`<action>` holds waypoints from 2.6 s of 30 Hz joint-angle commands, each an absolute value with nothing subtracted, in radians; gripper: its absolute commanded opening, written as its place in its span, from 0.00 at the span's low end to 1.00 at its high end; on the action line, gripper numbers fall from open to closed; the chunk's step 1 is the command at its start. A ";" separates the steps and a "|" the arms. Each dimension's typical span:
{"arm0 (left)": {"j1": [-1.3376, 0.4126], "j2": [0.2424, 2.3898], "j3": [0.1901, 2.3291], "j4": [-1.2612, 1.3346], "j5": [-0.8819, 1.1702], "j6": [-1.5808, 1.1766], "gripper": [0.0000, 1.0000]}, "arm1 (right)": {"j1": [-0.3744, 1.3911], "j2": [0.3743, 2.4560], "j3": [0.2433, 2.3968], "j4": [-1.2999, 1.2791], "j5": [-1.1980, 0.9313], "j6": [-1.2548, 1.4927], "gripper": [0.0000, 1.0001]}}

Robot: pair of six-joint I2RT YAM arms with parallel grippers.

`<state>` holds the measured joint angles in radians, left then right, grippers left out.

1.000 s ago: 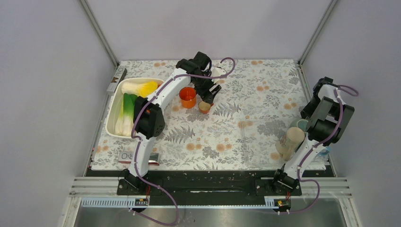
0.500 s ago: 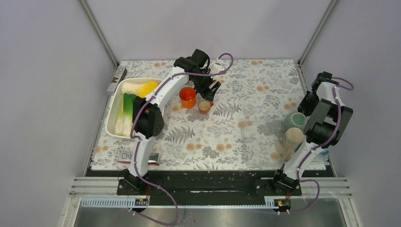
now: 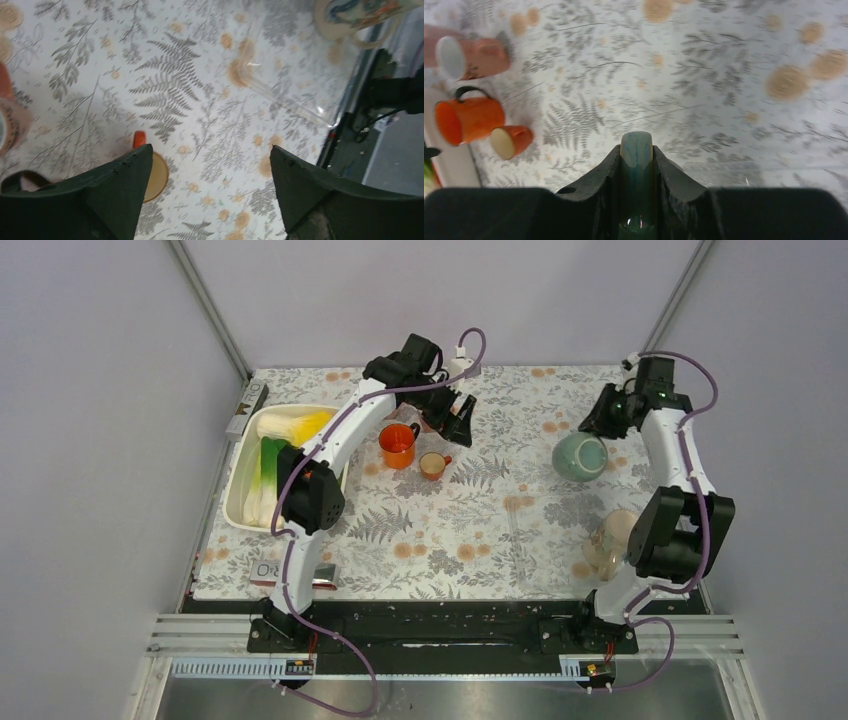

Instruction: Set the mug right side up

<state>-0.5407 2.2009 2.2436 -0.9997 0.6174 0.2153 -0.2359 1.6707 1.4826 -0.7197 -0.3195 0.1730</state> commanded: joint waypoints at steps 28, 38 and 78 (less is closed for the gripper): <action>-0.558 2.073 2.006 0.323 1.309 -1.015 0.49 | 0.115 1.416 1.501 -0.101 -0.553 0.610 0.00; -0.566 2.087 2.028 0.377 1.334 -1.086 0.00 | 0.127 1.422 1.415 -0.016 -0.556 0.606 0.00; -0.632 2.178 2.061 -0.837 0.624 0.473 0.00 | 0.106 1.760 1.546 -0.520 -0.430 0.324 0.64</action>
